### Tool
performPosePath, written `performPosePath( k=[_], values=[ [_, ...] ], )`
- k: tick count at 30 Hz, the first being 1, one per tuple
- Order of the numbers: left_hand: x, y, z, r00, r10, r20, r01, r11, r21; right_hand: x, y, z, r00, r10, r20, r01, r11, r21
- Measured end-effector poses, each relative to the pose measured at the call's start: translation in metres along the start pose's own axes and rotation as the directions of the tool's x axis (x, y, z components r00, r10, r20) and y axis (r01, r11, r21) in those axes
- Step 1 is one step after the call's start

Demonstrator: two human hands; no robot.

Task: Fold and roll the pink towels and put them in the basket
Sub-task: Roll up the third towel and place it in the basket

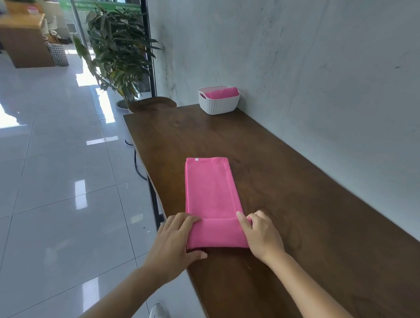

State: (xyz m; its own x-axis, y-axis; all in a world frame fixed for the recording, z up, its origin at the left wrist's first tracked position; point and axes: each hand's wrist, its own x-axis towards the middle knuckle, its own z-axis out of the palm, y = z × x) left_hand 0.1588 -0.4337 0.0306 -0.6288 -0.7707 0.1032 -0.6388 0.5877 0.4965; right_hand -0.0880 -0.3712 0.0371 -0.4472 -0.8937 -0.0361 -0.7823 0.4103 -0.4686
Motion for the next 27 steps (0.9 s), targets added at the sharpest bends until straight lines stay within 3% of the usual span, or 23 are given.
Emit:
performPosePath(
  k=[5, 11, 16, 21, 25, 27],
  values=[
    [0.009, -0.005, 0.0, 1.0, -0.01, -0.007, 0.01, 0.999, -0.05, 0.005, -0.002, -0.003, 0.999, 0.045, -0.001, -0.045, 0.998, 0.048],
    [0.022, -0.01, -0.017, 0.982, -0.065, 0.175, 0.073, 0.997, -0.037, -0.013, 0.002, -0.003, 0.984, -0.16, -0.073, 0.172, 0.961, 0.216],
    [0.027, -0.016, -0.023, 0.937, -0.108, 0.333, 0.225, 0.914, -0.338, -0.034, 0.01, 0.0, 0.972, -0.209, -0.11, 0.233, 0.928, 0.292],
    [0.027, -0.016, -0.027, 0.884, -0.068, 0.462, 0.332, 0.788, -0.518, -0.045, 0.014, 0.005, 0.965, -0.228, -0.131, 0.259, 0.907, 0.332],
    [0.026, -0.013, -0.025, 0.887, -0.135, 0.441, 0.367, 0.786, -0.498, -0.043, 0.012, 0.007, 0.978, -0.172, -0.12, 0.205, 0.907, 0.368],
    [0.025, -0.007, -0.026, 0.936, -0.181, 0.303, 0.301, 0.858, -0.417, -0.038, 0.009, 0.005, 0.987, -0.13, -0.094, 0.156, 0.92, 0.36]
  ],
)
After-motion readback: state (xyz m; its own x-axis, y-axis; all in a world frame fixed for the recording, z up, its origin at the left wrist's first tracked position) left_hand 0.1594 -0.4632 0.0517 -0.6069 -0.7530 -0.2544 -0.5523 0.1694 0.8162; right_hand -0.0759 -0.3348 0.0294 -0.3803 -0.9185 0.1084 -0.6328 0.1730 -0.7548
